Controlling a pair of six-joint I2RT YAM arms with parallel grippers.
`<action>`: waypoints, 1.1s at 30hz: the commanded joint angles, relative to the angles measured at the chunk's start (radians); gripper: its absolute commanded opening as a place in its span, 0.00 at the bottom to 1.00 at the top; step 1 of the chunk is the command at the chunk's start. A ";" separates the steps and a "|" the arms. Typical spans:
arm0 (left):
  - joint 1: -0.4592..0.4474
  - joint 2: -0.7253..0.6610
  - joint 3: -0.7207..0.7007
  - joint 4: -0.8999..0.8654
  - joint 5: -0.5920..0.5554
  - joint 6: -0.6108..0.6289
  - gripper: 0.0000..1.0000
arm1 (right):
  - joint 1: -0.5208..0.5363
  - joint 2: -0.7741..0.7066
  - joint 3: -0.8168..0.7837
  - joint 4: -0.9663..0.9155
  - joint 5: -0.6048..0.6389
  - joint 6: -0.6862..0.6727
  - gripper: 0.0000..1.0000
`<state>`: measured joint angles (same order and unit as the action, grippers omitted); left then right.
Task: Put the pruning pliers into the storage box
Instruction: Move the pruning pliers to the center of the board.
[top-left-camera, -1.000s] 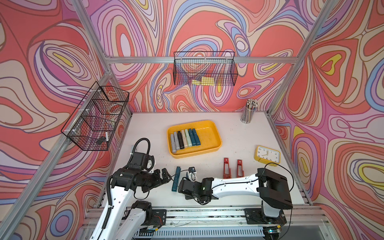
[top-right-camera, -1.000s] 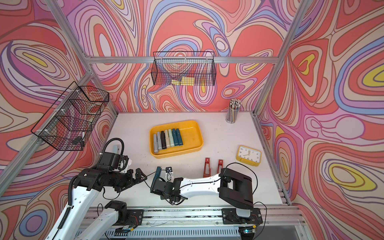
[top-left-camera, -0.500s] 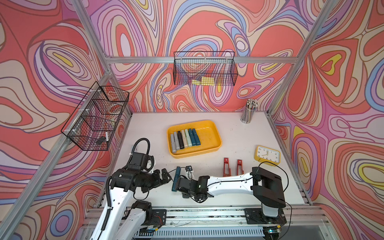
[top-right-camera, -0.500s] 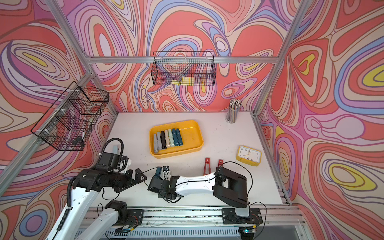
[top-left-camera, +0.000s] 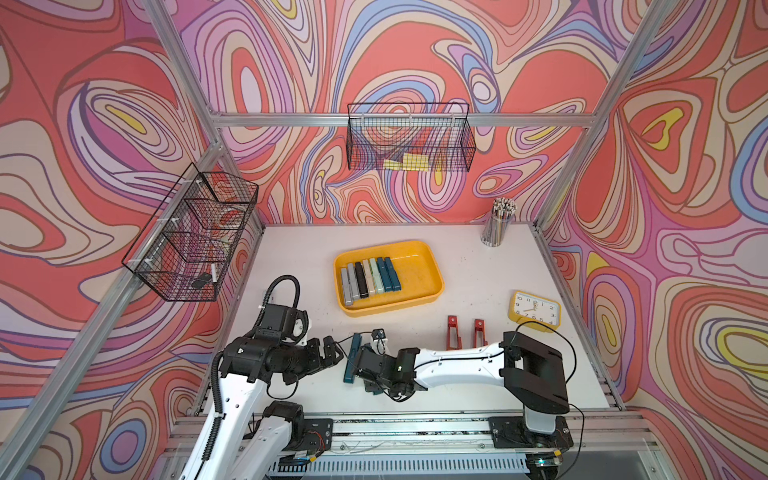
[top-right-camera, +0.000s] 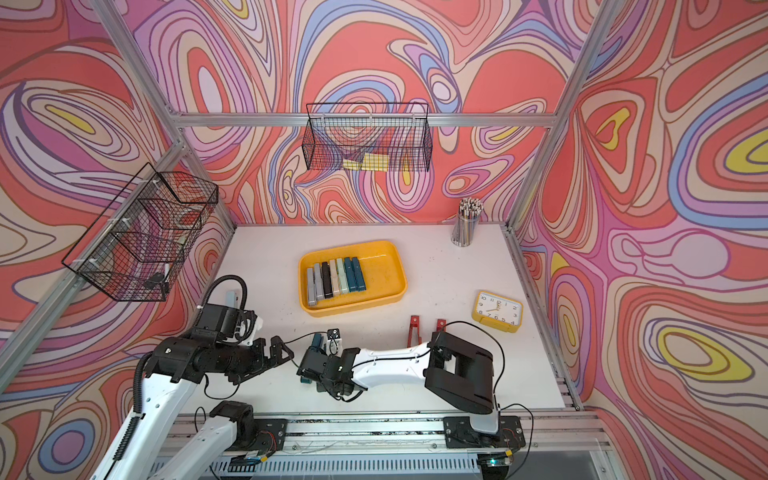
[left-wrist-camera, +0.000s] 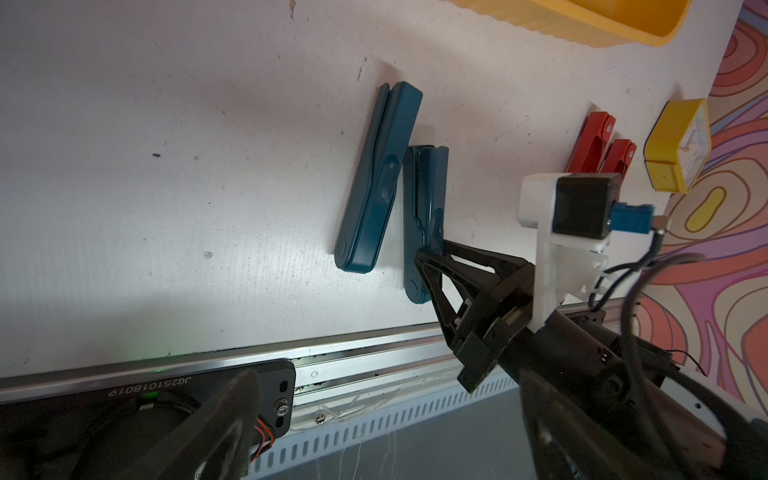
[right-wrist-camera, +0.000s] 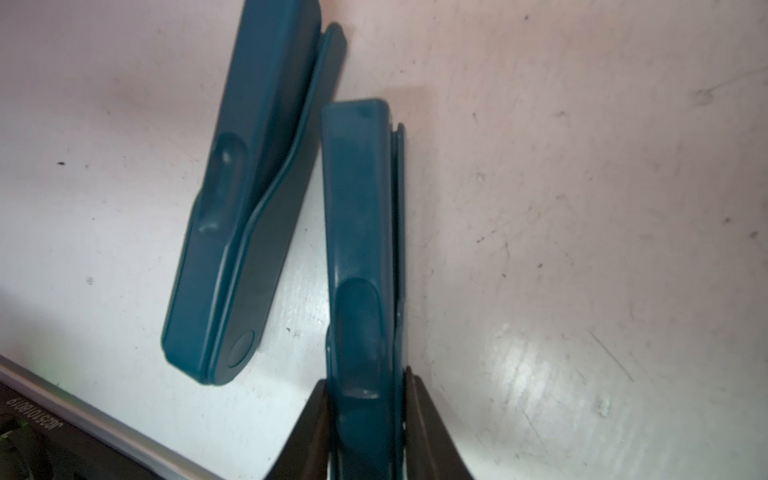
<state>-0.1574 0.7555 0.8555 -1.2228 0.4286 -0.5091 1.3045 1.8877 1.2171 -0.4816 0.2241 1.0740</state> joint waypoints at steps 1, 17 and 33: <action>-0.003 0.004 0.035 0.007 -0.018 -0.010 0.99 | -0.011 0.002 -0.044 -0.036 -0.012 -0.002 0.08; -0.004 0.045 0.010 0.114 0.007 -0.049 0.99 | -0.012 -0.188 -0.175 -0.251 0.104 0.045 0.00; -0.004 0.114 -0.011 0.204 0.030 -0.050 0.99 | -0.079 -0.153 -0.238 -0.185 0.058 -0.014 0.14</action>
<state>-0.1577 0.8658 0.8520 -1.0321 0.4488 -0.5545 1.2400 1.6833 1.0031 -0.6624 0.2993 1.0782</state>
